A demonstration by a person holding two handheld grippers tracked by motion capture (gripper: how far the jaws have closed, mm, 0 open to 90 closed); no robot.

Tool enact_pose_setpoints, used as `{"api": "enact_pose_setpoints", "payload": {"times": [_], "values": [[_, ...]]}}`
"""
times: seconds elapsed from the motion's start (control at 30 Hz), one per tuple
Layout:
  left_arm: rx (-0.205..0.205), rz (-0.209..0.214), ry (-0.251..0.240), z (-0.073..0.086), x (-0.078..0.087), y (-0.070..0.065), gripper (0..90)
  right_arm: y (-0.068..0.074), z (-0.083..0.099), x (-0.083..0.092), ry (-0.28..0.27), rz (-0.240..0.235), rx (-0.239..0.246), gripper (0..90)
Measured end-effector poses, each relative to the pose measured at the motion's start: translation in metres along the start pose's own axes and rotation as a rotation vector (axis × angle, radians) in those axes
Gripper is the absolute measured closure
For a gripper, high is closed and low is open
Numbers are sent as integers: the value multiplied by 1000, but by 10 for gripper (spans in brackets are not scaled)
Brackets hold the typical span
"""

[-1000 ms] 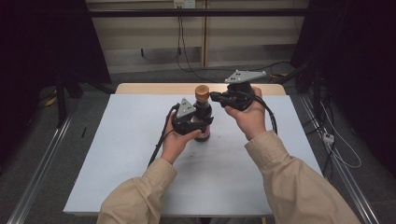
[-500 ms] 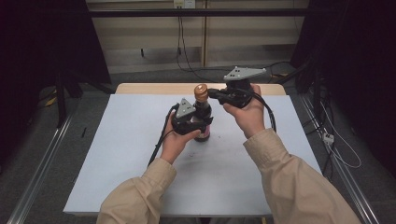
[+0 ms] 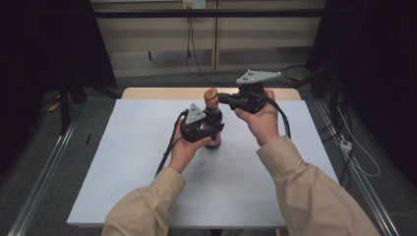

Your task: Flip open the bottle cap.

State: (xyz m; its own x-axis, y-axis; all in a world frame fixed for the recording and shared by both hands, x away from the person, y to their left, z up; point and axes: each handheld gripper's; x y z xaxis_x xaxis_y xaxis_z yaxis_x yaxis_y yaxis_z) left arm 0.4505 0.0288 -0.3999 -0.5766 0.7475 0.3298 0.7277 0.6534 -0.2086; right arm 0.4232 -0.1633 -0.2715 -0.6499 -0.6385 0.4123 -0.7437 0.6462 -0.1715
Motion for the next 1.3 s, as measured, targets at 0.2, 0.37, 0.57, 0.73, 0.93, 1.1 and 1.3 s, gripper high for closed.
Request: {"api": "enact_pose_setpoints", "payload": {"times": [0.2, 0.37, 0.57, 0.73, 0.93, 1.1, 1.3], "values": [[1, -2, 1, 0, 0, 0, 308, 0, -2, 1, -5, 0, -4, 900], [-1, 0, 1, 0, 0, 0, 308, 0, -2, 0, -3, 4, -6, 900], [-4, -1, -5, 1, 0, 0, 308, 0, -4, 0, -5, 5, -8, 900], [-5, -21, -7, 1, 0, -1, 308, 0, -4, 1, -14, 3, -14, 900], [-4, -22, -8, 1, 0, -1, 308, 1, -5, 1, -8, 2, -7, 900], [-5, -23, -7, 1, 0, -1, 308, 1, -5, 1, -7, -3, -8, 900], [-3, -22, -9, 1, 0, -1, 308, 3, -7, 0, 1, -6, 1, 900]]}}
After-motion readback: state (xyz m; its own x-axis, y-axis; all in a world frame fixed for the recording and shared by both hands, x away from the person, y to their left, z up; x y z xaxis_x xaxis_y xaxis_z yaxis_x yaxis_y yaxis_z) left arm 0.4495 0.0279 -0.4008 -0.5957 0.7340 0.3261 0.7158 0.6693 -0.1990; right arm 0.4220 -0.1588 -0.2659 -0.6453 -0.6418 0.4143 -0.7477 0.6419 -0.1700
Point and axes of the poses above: each handheld gripper's, and its own axes: x roughly backward along the jaws, z roughly out of its underside, y roughly to its left, and after that the axes turned 12 degrees about x, right-handed
